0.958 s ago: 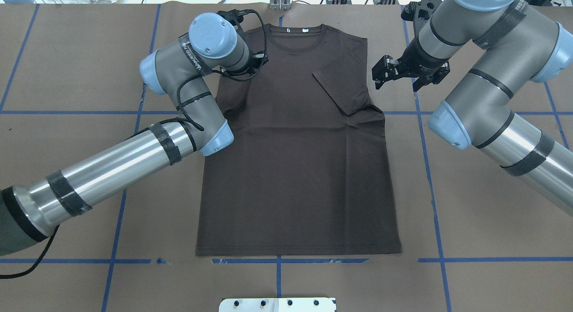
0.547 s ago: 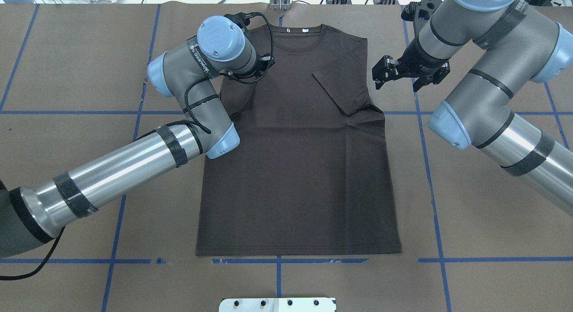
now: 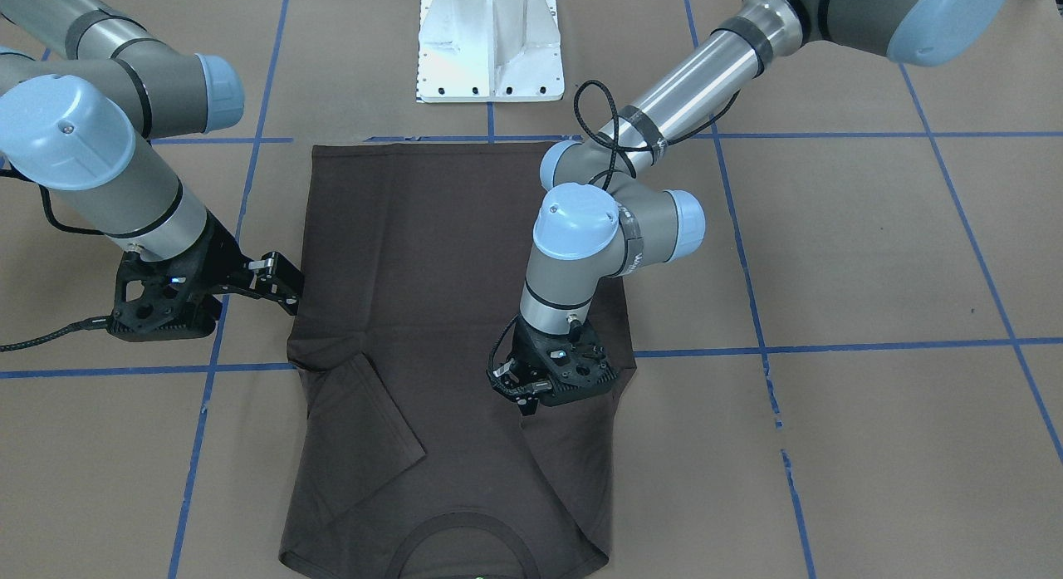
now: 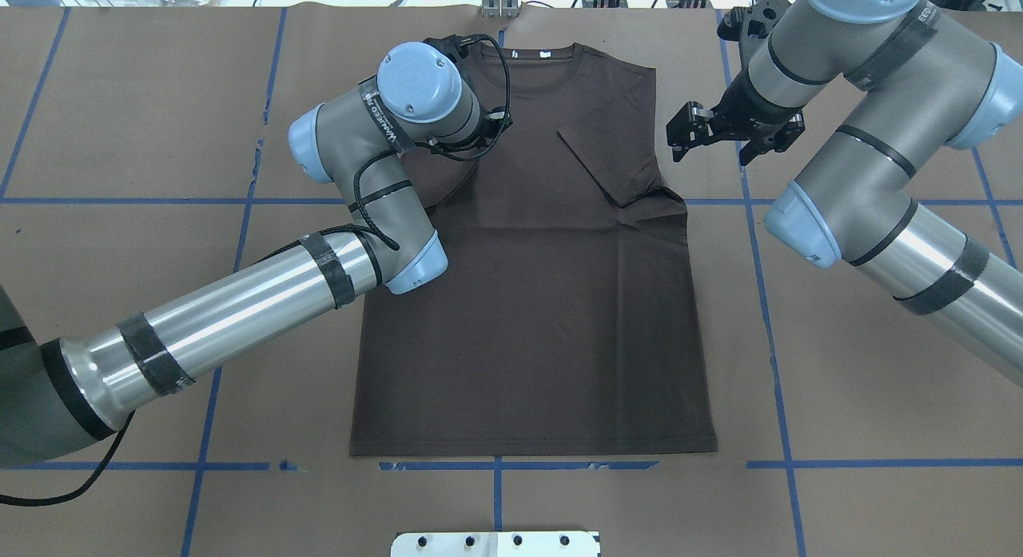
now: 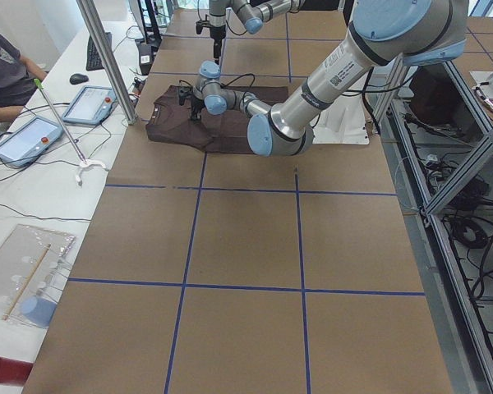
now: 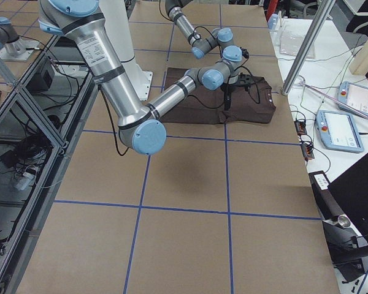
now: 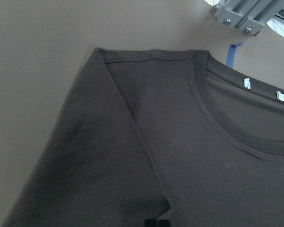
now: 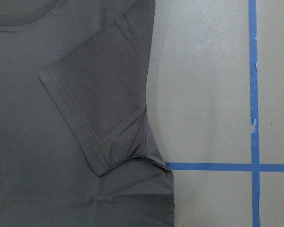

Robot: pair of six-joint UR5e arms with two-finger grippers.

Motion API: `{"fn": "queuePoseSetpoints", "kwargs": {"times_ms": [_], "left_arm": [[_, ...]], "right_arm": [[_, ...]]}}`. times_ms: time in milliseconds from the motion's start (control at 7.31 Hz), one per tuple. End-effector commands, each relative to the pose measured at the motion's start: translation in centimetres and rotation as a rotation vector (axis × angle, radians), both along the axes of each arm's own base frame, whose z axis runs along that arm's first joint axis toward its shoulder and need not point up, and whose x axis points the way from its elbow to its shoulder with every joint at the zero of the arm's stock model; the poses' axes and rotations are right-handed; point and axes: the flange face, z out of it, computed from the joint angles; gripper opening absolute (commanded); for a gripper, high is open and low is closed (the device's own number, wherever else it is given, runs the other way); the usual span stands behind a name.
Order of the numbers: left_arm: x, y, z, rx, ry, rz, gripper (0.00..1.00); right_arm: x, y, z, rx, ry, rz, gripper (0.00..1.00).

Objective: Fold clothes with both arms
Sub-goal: 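Grasp the sleeve nearest the left gripper and fold it onto the shirt body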

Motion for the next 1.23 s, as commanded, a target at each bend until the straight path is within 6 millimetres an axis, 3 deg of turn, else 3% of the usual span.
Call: {"fn": "queuePoseSetpoints", "kwargs": {"times_ms": [0,137,547,684,821,958,1095], "left_arm": [[0.2,-0.3,0.4,0.019,0.021,-0.003,0.17],[0.2,-0.1,0.2,0.03,0.019,0.006,0.99],[-1.1,1.3,-3.7,0.055,0.088,0.055,1.0],[-1.2,2.1,-3.6,0.03,0.098,0.118,1.0],[-2.5,3.4,-3.1,0.021,0.073,0.147,1.0],[-5.2,5.6,-2.9,0.036,0.02,0.175,1.0],[-8.3,7.9,-2.3,0.051,-0.034,0.208,1.0]], "right_arm": [[0.0,0.0,0.1,-0.002,0.002,0.0,1.0],[0.0,0.0,0.1,0.001,0.002,0.0,1.0],[-0.3,0.1,0.7,-0.015,0.007,0.0,1.0],[-0.7,0.6,0.8,-0.02,0.007,-0.002,1.0],[-1.5,2.1,0.4,-0.038,-0.008,0.009,1.0],[-2.6,4.5,1.0,-0.037,-0.05,0.032,1.0],[-4.1,9.1,1.9,-0.037,-0.084,0.097,1.0]]}}
